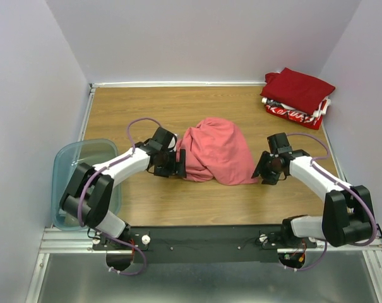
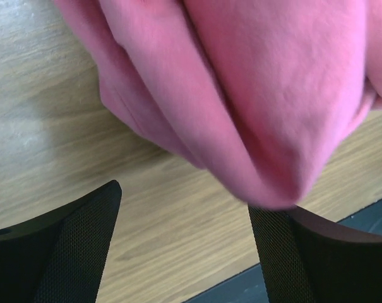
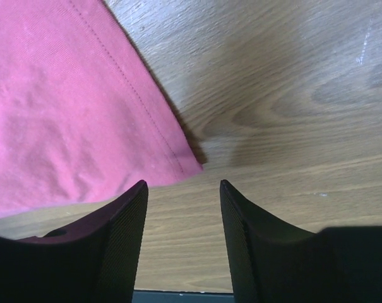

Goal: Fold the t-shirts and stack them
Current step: Flatten the tshirt out

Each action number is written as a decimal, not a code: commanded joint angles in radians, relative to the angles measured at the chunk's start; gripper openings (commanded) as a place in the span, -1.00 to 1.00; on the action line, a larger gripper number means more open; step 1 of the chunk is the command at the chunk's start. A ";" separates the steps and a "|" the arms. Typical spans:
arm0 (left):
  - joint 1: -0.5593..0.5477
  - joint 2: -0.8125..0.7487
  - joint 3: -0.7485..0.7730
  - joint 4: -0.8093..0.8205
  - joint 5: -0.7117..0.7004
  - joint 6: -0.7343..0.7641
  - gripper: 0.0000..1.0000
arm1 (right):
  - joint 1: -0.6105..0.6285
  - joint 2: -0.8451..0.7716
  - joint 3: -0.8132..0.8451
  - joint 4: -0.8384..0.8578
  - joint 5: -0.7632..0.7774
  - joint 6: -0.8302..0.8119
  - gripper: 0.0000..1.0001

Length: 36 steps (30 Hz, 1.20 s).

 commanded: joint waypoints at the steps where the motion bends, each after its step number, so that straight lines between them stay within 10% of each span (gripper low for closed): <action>1: -0.019 0.043 0.053 0.031 -0.016 -0.020 0.74 | 0.003 0.032 -0.014 0.031 0.026 0.005 0.09; 12: -0.048 0.137 0.091 0.028 -0.036 -0.025 0.42 | 0.001 0.083 -0.031 0.060 0.012 0.001 -0.09; 17: -0.059 0.165 0.088 0.037 -0.051 -0.011 0.17 | 0.003 0.110 -0.028 0.066 0.002 -0.001 -0.52; 22: -0.066 0.160 0.108 -0.004 -0.160 0.015 -1.00 | 0.003 0.113 0.020 0.057 -0.003 0.004 -0.87; 36: 0.020 0.080 0.823 -0.458 -0.453 0.274 -1.00 | -0.046 0.103 0.775 -0.350 0.302 -0.100 -0.99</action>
